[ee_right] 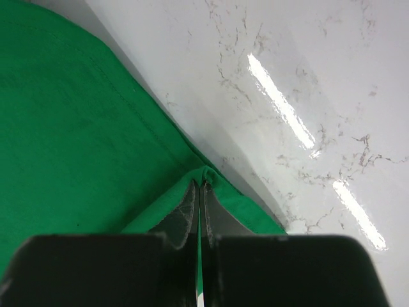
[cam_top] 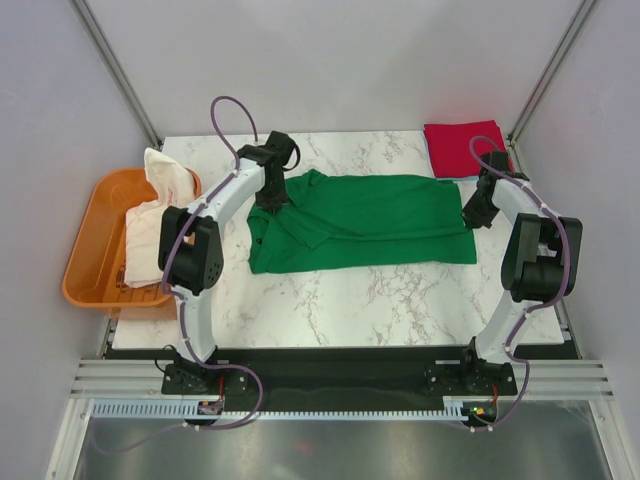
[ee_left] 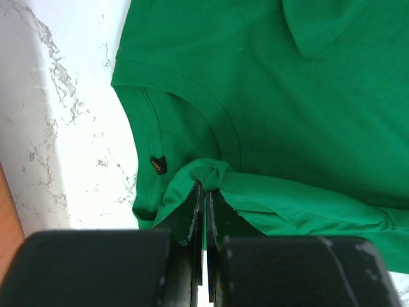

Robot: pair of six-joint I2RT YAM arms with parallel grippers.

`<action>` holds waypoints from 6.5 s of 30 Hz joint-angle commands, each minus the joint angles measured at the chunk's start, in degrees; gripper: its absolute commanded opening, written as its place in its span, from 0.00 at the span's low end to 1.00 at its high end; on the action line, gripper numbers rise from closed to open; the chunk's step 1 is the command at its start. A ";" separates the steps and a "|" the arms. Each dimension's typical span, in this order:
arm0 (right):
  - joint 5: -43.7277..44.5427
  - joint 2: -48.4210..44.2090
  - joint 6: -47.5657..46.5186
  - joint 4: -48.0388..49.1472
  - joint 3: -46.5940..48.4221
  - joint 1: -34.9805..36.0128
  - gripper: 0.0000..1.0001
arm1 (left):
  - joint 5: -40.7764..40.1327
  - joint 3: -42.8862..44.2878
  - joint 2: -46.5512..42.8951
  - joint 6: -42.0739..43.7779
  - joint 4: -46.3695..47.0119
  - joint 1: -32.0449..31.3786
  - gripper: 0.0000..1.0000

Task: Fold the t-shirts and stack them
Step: Fold the tshirt

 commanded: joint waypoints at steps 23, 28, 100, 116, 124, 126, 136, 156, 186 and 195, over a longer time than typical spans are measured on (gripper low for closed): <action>5.75 -6.42 5.37 -9.44 -0.58 -1.48 0.33 | 0.65 2.52 -4.55 5.07 -2.24 -0.72 0.53; 1.98 -9.16 9.68 -9.53 -4.45 -1.57 0.35 | 6.62 -7.04 -12.31 3.33 -1.98 -6.16 0.56; 16.04 -18.55 5.03 -3.19 -26.79 -5.53 0.00 | -0.84 -36.78 -13.72 -2.49 7.43 -4.85 0.08; 4.20 -31.93 -6.92 10.90 -18.26 17.57 0.36 | 30.70 -21.58 -27.17 3.14 6.89 5.05 0.50; 7.24 -16.67 -15.35 26.23 -10.45 42.27 0.31 | 41.09 -15.34 -26.82 -1.87 9.18 20.62 0.51; 8.12 -12.60 -18.07 27.82 -7.46 46.31 0.31 | 41.09 -14.11 -26.82 -2.92 9.36 21.68 0.52; 8.30 8.23 -26.78 31.87 3.80 60.90 0.32 | 32.56 -10.50 -26.38 -6.00 10.68 26.34 0.52; 15.33 10.88 -29.95 29.23 2.75 62.76 0.36 | 38.54 -17.88 -27.26 -7.23 14.98 26.79 0.52; 24.20 12.37 -28.99 27.39 7.67 59.61 0.11 | 36.52 -19.64 -27.43 -6.62 15.60 26.70 0.53; 25.00 12.90 -26.53 27.12 7.67 55.56 0.01 | 34.06 -20.26 -28.49 -5.65 15.60 26.26 0.53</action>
